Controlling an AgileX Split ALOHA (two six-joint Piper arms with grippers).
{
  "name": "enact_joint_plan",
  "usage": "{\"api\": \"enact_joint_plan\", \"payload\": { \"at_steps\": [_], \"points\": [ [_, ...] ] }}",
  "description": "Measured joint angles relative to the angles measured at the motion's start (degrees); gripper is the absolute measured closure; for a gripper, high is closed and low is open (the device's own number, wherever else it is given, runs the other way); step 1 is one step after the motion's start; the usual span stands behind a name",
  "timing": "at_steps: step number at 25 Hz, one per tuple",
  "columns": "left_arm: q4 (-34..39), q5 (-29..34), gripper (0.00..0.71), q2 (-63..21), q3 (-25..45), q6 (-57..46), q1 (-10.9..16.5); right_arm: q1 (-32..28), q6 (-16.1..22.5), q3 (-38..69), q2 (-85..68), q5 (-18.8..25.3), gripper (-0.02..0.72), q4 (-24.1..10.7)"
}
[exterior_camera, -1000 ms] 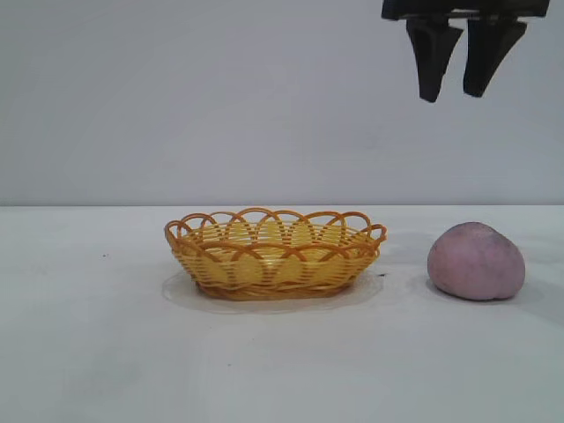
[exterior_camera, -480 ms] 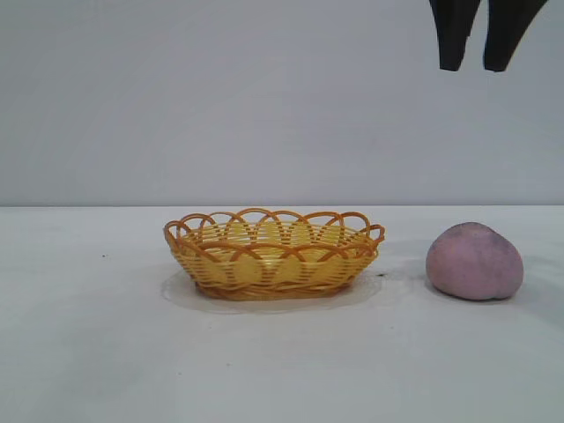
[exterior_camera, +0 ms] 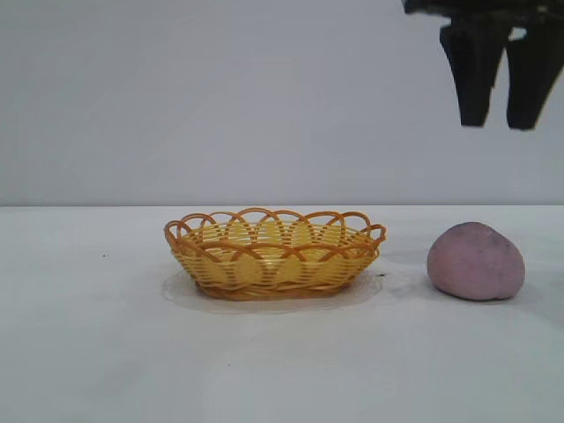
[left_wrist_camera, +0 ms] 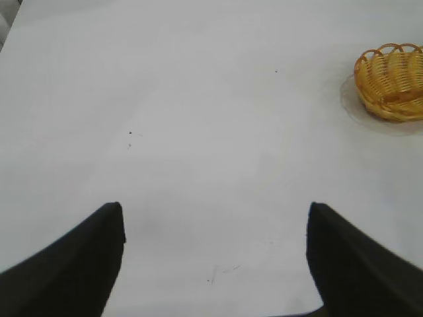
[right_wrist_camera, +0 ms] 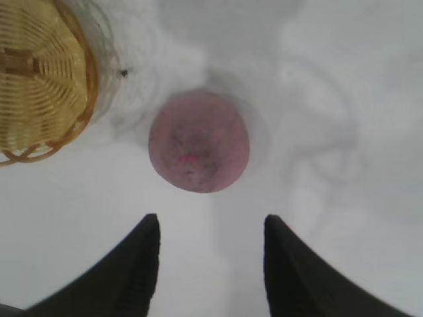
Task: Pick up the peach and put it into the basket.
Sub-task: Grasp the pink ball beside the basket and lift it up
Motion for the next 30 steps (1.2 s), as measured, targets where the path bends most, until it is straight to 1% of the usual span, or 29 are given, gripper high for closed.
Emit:
{"api": "enact_joint_plan", "payload": {
  "at_steps": [3,7,13,28,29,30],
  "points": [
    [0.00,0.00,0.172,0.00,0.00,0.00,0.00,0.00,0.00,1.22,0.00,-1.98,0.363,0.35],
    [0.00,0.00,0.172,0.00,0.00,0.00,0.00,0.00,0.00,1.36,0.00,-4.22,0.363,1.68],
    [0.00,0.00,0.172,0.00,0.00,0.00,0.00,0.00,0.00,1.36,4.02,-5.36,0.363,2.70],
    [0.00,0.00,0.172,0.00,0.00,0.00,0.00,0.00,-0.10,1.36,10.19,-7.49,0.363,2.91],
    [0.00,0.00,0.172,0.00,0.00,0.00,0.00,0.00,-0.10,1.36,10.45,-7.60,0.421,2.91],
    [0.00,0.00,0.172,0.00,0.00,0.00,0.00,0.00,-0.10,1.36,10.81,-7.60,0.463,2.91]
  ]
}}
